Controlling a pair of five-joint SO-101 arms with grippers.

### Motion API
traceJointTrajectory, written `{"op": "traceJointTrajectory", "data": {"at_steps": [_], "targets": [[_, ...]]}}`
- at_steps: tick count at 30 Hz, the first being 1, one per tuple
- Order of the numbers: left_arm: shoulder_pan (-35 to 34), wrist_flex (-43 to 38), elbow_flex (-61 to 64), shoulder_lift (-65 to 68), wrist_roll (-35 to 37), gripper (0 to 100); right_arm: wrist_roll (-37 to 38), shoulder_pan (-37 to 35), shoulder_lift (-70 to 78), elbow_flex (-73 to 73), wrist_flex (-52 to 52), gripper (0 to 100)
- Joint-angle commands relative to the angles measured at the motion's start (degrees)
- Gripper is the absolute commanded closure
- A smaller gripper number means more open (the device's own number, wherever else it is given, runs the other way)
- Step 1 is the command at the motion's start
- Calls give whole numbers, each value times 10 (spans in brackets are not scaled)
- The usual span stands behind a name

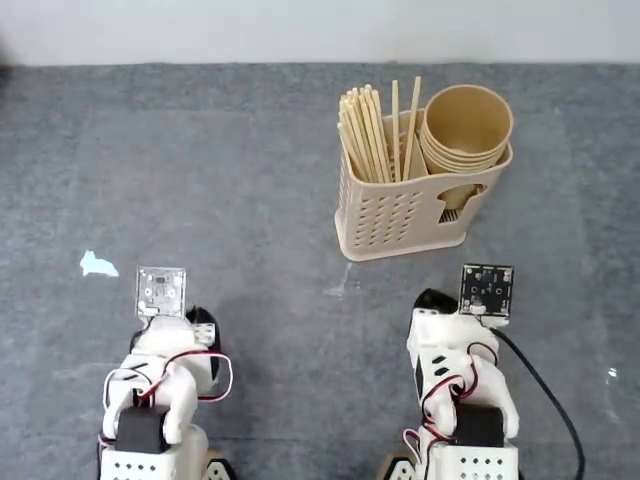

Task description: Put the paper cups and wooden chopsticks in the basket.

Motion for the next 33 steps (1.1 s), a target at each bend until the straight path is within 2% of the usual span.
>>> {"op": "traceJointTrajectory", "data": {"at_steps": [1, 15, 18, 22, 33], "targets": [[3, -1, 3, -6, -1, 987, -6, 0, -7, 9, 44, 991], [1, 4, 16, -4, -4, 987, -2, 0, -4, 9, 207, 991], [1, 5, 16, -4, -4, 987, -2, 4, -4, 9, 210, 990], [2, 54, 16, -6, -4, 987, -2, 4, -4, 9, 209, 990], [-2, 51, 16, -6, -1, 987, -2, 4, -5, 9, 210, 990]]}}
